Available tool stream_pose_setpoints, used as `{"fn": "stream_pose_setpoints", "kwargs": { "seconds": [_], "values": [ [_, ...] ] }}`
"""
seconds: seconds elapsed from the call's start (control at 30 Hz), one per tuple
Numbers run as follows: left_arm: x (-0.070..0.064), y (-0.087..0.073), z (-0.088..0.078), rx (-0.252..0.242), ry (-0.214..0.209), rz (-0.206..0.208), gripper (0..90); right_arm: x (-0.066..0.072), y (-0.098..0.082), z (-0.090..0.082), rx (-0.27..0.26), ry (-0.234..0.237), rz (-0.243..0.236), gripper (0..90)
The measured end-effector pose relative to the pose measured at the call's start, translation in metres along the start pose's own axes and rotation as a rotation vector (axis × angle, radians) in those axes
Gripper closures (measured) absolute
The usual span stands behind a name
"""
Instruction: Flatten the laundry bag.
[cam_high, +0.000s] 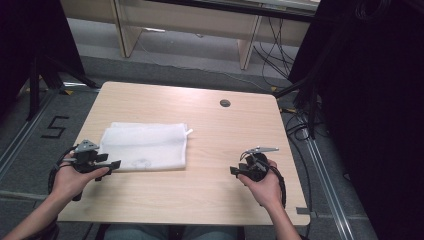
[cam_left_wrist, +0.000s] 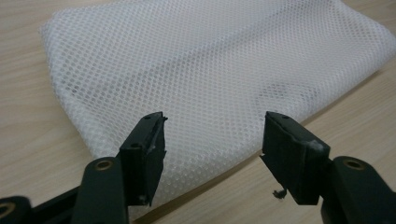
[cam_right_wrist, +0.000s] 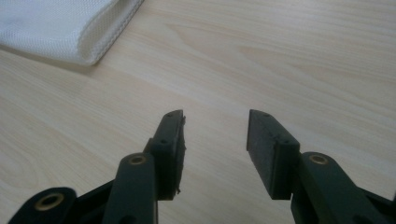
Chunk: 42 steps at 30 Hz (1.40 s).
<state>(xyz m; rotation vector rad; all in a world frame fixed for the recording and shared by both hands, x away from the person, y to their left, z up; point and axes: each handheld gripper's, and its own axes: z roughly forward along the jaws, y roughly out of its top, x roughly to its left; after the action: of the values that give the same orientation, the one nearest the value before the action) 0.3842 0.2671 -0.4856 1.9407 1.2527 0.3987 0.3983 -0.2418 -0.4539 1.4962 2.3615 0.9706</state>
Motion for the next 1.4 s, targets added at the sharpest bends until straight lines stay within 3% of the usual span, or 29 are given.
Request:
{"fn": "stream_pose_setpoints", "kwargs": {
  "seconds": [0.03, 0.07, 0.1, 0.13, 0.23, 0.37, 0.43, 0.6, 0.63, 0.67, 0.8, 0.83, 0.93, 0.97, 1.03, 1.07, 1.1, 1.4],
  "values": [
    [-0.002, 0.000, 0.000, -0.003, -0.001, -0.009, 39.9, 0.000, 0.000, 0.001, -0.005, -0.013, 0.007, 59.0],
    [-0.001, 0.001, -0.001, 0.010, -0.004, 0.004, 40.4, 0.003, 0.000, 0.000, 0.036, -0.014, 0.054, 59.6],
    [-0.001, 0.001, -0.001, 0.010, -0.004, 0.004, 40.8, 0.003, 0.000, 0.000, 0.036, -0.014, 0.054, 59.6],
    [-0.002, 0.002, -0.001, -0.008, -0.003, 0.002, 41.3, 0.002, 0.000, 0.002, 0.042, -0.019, 0.028, 61.8],
    [-0.001, 0.004, 0.001, -0.041, 0.004, -0.020, 42.0, 0.004, -0.001, 0.005, 0.024, -0.013, 0.033, 66.8],
    [0.011, 0.012, 0.005, -0.034, 0.040, -0.038, 42.2, 0.004, 0.002, 0.005, 0.051, -0.038, -0.004, 69.8],
    [0.013, 0.015, 0.006, -0.033, 0.046, -0.044, 42.1, 0.005, 0.003, 0.005, 0.046, -0.020, 0.000, 70.2],
    [0.024, 0.034, 0.013, 0.013, 0.084, -0.023, 41.6, 0.011, -0.001, 0.007, 0.037, -0.034, -0.009, 70.1],
    [0.026, 0.038, 0.017, 0.005, 0.087, -0.049, 41.5, 0.010, -0.001, 0.006, 0.045, -0.048, -0.028, 69.6],
    [0.028, 0.042, 0.018, 0.017, 0.092, -0.047, 41.6, 0.012, 0.000, 0.005, 0.037, -0.026, -0.021, 68.9],
    [0.042, 0.054, 0.033, 0.005, 0.128, -0.123, 47.3, 0.010, -0.001, 0.008, 0.049, -0.036, -0.010, 66.4],
    [0.050, 0.058, 0.039, 0.036, 0.143, -0.131, 47.4, 0.010, -0.002, 0.011, 0.023, -0.012, -0.008, 66.2],
    [0.056, 0.062, 0.047, 0.043, 0.158, -0.142, 47.7, 0.011, -0.001, 0.011, 0.048, -0.011, 0.004, 65.7],
    [0.057, 0.062, 0.052, 0.025, 0.159, -0.159, 47.9, 0.010, -0.001, 0.011, 0.047, -0.017, 0.000, 65.5],
    [0.061, 0.066, 0.057, 0.049, 0.175, -0.170, 48.0, 0.010, -0.001, 0.013, 0.032, -0.013, 0.002, 65.2],
    [0.065, 0.067, 0.065, 0.049, 0.181, -0.180, 48.5, 0.009, 0.000, 0.012, 0.051, -0.020, 0.000, 64.9],
    [0.068, 0.069, 0.066, 0.076, 0.188, -0.182, 48.6, 0.009, -0.001, 0.012, 0.052, -0.017, -0.002, 64.9],
    [0.074, 0.073, 0.075, 0.103, 0.223, -0.200, 52.6, 0.010, -0.002, 0.011, 0.044, -0.009, -0.004, 64.0]
  ]
}}
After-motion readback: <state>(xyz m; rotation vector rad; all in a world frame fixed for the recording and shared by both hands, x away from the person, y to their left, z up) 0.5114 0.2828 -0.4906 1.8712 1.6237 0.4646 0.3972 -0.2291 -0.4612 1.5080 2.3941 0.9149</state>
